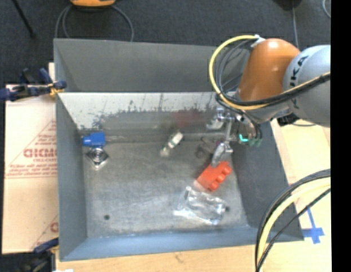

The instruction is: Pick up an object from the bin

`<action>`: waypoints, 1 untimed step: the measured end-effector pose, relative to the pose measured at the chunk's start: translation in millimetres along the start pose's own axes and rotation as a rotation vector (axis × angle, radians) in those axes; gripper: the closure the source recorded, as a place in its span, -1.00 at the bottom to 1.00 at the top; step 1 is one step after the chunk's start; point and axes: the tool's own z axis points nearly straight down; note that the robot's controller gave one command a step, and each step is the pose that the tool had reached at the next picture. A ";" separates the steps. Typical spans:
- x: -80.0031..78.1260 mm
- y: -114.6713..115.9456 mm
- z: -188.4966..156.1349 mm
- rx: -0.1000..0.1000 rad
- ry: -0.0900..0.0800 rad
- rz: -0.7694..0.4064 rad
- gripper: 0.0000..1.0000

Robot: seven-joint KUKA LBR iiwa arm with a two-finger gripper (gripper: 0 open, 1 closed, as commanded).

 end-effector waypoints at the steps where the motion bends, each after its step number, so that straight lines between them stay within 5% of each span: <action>1: 32.5 -40.6 63.2 0.006 -0.026 -0.421 -1.00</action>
Offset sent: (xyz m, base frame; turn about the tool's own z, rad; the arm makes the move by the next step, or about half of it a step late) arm -0.0393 -0.0389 -0.0712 -0.4233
